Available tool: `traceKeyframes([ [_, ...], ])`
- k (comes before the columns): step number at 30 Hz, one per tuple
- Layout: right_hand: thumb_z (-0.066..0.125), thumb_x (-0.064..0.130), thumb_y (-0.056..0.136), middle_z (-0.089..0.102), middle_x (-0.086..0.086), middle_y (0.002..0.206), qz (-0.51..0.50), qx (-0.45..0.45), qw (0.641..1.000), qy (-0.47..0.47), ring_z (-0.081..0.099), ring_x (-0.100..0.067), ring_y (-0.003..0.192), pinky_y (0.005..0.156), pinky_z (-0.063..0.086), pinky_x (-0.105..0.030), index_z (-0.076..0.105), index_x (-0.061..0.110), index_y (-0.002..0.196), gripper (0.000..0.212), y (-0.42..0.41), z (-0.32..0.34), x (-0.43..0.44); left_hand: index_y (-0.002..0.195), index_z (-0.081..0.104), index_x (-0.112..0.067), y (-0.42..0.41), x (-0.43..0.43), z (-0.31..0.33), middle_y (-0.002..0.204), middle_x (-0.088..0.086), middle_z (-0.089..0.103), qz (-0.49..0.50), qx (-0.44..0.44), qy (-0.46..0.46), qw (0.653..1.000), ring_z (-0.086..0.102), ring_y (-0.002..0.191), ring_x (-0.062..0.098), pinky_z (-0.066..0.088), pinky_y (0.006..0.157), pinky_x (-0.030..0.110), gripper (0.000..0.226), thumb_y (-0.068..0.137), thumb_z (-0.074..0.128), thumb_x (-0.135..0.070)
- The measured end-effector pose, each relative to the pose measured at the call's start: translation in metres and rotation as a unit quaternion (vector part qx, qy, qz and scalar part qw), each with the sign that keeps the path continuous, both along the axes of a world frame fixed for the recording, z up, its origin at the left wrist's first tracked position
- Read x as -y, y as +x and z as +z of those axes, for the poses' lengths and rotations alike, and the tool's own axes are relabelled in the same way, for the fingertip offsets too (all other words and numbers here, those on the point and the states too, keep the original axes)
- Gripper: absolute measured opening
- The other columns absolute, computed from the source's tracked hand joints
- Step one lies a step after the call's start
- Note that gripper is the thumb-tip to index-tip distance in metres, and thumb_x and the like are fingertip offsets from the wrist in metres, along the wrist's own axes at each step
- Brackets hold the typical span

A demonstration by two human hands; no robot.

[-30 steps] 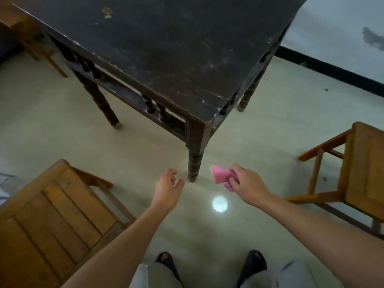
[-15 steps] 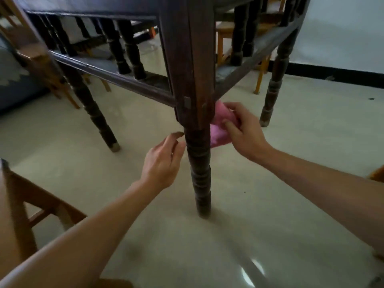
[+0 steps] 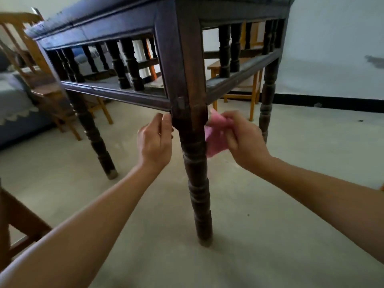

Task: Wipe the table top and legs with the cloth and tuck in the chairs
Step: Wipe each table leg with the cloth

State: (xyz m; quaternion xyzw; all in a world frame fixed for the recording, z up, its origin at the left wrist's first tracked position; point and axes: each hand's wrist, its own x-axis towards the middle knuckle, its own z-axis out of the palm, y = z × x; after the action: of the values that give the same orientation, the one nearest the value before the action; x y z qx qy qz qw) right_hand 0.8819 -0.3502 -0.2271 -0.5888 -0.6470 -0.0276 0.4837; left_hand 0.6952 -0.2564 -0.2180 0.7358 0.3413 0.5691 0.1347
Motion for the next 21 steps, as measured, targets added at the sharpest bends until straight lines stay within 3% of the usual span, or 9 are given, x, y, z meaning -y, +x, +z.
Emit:
traceKeyframes([
  [2,0.042,0.030,0.100,0.061,0.005,0.105,0.061,0.040,0.997,0.034,0.062,-0.006,0.091,0.079,0.057,-0.027,0.057,0.019,0.110,0.021,-0.028,-0.013,0.006,0.082,0.060,-0.011,0.007,-0.007,0.002,0.067,0.006,0.064,0.012,0.017,0.012,1.000,0.061,0.059,0.024,0.050,0.055,0.046,0.047,0.099,0.034,-0.046],
  [4,0.042,0.025,0.102,0.061,0.003,0.111,0.109,0.103,0.989,-0.014,0.061,-0.013,0.098,0.082,0.050,-0.024,0.061,0.017,0.108,0.022,-0.034,-0.052,0.022,0.081,0.059,-0.009,0.011,-0.012,0.004,0.065,0.005,0.063,0.021,0.024,0.009,0.999,0.060,0.059,0.025,0.049,0.055,0.047,0.048,0.098,0.035,-0.048],
  [7,0.056,0.014,0.097,0.064,0.004,0.101,0.101,0.191,0.969,-0.122,0.061,-0.013,0.078,0.071,0.051,-0.023,0.066,0.017,0.110,0.017,-0.001,-0.087,0.039,0.080,0.059,-0.007,0.009,-0.012,0.005,0.063,0.007,0.062,0.013,0.025,0.014,1.000,0.058,0.057,0.027,0.048,0.055,0.047,0.047,0.098,0.037,-0.045],
  [9,0.060,0.001,0.090,0.064,0.007,0.088,0.059,0.100,0.984,-0.134,0.063,-0.009,0.069,0.067,0.057,-0.030,0.065,0.018,0.089,0.018,0.016,-0.080,0.035,0.081,0.058,-0.009,0.006,-0.012,0.000,0.065,0.008,0.063,0.006,0.026,0.019,0.999,0.059,0.057,0.028,0.049,0.054,0.047,0.044,0.098,0.038,-0.044],
  [11,0.054,-0.002,0.091,0.063,0.009,0.083,0.030,-0.044,0.995,-0.079,0.066,-0.008,0.068,0.063,0.058,-0.028,0.059,0.024,0.085,0.027,0.012,-0.052,0.025,0.081,0.057,-0.011,0.007,-0.011,-0.006,0.068,0.006,0.064,0.001,0.025,0.007,1.000,0.060,0.058,0.027,0.050,0.055,0.048,0.040,0.099,0.039,-0.042],
  [13,0.052,0.004,0.095,0.063,0.004,0.095,0.060,-0.244,0.966,-0.065,0.068,-0.010,0.078,0.064,0.059,-0.025,0.056,0.024,0.103,0.022,-0.001,-0.021,0.012,0.082,0.057,-0.013,0.008,-0.008,-0.012,0.068,0.004,0.064,0.003,0.026,-0.005,1.000,0.061,0.058,0.025,0.050,0.055,0.049,0.036,0.099,0.040,-0.040],
  [15,0.053,0.011,0.097,0.061,-0.001,0.107,0.087,-0.402,0.907,-0.089,0.070,-0.017,0.086,0.066,0.060,-0.028,0.050,0.024,0.122,0.028,-0.017,-0.001,0.001,0.083,0.058,-0.011,0.008,-0.006,-0.014,0.068,0.002,0.063,0.002,0.032,-0.010,0.999,0.060,0.059,0.025,0.050,0.055,0.049,0.035,0.098,0.042,-0.039],
  [17,0.050,0.012,0.099,0.062,-0.002,0.113,0.067,-0.418,0.899,-0.115,0.068,-0.017,0.094,0.071,0.061,-0.028,0.052,0.022,0.128,0.031,-0.032,-0.003,-0.006,0.085,0.058,-0.009,0.008,-0.003,-0.014,0.068,0.003,0.062,-0.006,0.030,-0.012,0.999,0.059,0.060,0.026,0.050,0.056,0.049,0.035,0.098,0.042,-0.037],
  [21,0.037,0.021,0.100,0.060,-0.005,0.110,0.034,-0.229,0.964,-0.134,0.058,-0.016,0.102,0.093,0.054,-0.039,0.060,0.016,0.110,0.026,-0.053,-0.025,-0.011,0.085,0.059,-0.007,0.009,0.004,-0.016,0.066,-0.002,0.060,-0.020,0.016,-0.021,0.999,0.057,0.058,0.018,0.048,0.054,0.044,0.034,0.097,0.044,-0.035],
])
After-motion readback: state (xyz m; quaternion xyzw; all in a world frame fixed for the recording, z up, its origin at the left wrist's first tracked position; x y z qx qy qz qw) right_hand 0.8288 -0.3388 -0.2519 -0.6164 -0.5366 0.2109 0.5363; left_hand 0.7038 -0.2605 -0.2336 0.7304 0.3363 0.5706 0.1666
